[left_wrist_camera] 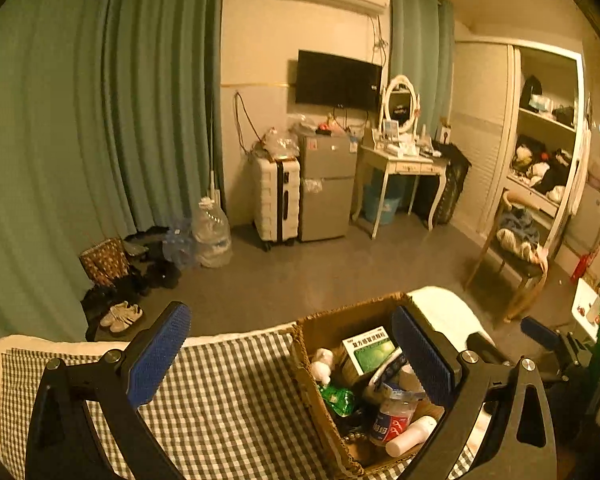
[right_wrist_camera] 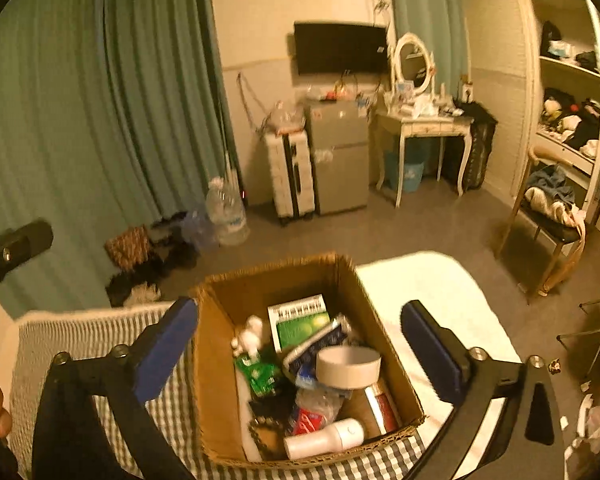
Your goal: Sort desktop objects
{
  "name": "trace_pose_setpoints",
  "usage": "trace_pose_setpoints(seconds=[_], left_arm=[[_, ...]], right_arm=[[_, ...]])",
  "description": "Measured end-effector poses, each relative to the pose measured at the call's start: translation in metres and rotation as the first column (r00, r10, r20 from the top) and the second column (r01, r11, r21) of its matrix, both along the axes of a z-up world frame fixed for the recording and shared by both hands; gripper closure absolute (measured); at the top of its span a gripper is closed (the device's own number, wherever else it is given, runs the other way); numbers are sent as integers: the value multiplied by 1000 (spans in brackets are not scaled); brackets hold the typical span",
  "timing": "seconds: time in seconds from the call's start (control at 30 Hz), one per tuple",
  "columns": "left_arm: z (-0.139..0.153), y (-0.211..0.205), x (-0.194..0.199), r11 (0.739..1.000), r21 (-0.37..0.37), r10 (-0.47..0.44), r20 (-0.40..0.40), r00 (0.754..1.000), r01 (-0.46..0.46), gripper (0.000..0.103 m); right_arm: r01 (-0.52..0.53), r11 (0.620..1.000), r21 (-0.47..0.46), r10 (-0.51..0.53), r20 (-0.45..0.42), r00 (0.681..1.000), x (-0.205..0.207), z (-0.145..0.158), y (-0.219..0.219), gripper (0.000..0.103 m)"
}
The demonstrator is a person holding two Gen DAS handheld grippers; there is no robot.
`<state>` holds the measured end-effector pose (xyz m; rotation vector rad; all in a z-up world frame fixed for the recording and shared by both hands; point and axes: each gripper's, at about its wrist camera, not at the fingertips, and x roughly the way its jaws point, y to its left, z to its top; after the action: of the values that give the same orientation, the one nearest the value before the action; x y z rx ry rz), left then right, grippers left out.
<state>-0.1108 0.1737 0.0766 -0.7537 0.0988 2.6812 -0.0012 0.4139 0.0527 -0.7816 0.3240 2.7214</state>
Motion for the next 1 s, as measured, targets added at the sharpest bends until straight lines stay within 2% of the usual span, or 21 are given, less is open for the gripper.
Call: trace_pose_setpoints(seconds=[0.1,0.27,0.43,0.63,0.77,0.9,1.0], left_arm=[[9,-11,4,1000,10,13,-13,1000,-13,0],[15,-29,7,999,21,39,-22,999,-39,0],[14,-42,13,998,8,65,-29,997,-65,0],[9,-72,15,994,3,109,-37,993,-109,0],[-4,-102,12,989,5,146,-2,989,-146,0],[-22,-135,13,973,-36,227,-11,974,-227,0],[-28,-169,12,955,-32,296,-18,955,-296,0]], right_arm=[[3,1000,8,-3,-39,999,9,15,-3,0],[2,1000,28,0,-52,999,15,26,-9,0],[-14,999,46,16,-45,999,11,25,-21,0],[-78,996,46,80,-40,996,0,19,-51,0],[-135,989,60,137,-38,990,-6,13,-79,0],[-175,982,72,178,-45,983,-14,9,-106,0],[-205,977,61,208,-51,977,-23,7,-127,0]])
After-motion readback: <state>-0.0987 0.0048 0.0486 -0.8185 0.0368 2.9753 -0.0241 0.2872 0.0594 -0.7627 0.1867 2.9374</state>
